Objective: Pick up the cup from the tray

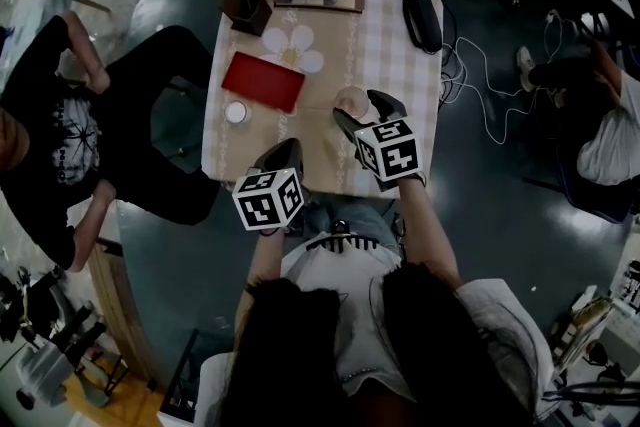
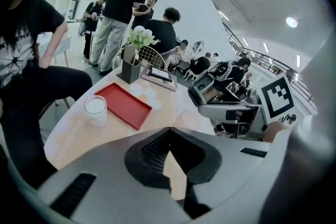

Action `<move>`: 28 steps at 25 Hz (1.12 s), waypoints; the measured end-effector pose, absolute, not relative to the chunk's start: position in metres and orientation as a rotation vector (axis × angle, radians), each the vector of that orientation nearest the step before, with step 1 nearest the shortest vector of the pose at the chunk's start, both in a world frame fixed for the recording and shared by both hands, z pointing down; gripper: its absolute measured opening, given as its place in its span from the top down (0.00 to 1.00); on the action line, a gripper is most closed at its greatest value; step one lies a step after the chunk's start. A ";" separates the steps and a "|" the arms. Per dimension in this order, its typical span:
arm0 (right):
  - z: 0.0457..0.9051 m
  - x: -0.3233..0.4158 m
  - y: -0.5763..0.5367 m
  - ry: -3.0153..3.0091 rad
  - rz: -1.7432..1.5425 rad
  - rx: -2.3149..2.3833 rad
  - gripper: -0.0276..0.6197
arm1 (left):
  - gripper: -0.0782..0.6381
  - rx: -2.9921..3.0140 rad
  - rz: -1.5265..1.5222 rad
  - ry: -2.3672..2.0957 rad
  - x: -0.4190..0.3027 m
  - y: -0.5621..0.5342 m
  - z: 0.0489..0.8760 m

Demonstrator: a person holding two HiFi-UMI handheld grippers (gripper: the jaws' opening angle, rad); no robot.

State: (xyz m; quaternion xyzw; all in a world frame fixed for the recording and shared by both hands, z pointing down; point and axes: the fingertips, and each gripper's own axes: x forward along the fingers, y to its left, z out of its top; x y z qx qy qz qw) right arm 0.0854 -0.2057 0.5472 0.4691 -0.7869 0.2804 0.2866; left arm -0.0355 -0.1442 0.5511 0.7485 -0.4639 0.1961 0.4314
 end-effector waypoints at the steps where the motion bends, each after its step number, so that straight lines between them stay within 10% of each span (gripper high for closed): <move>1: 0.539 0.086 -0.202 -2.117 0.744 1.275 0.53 | 0.89 1.876 0.481 -1.157 -0.034 -0.144 0.548; 10: 0.528 0.085 -0.165 -2.085 0.759 1.355 0.94 | 0.89 1.947 0.431 -1.135 -0.022 -0.137 0.527; 28: 0.514 0.061 -0.126 -2.079 0.744 1.338 0.95 | 0.89 2.015 0.446 -1.067 -0.015 -0.110 0.515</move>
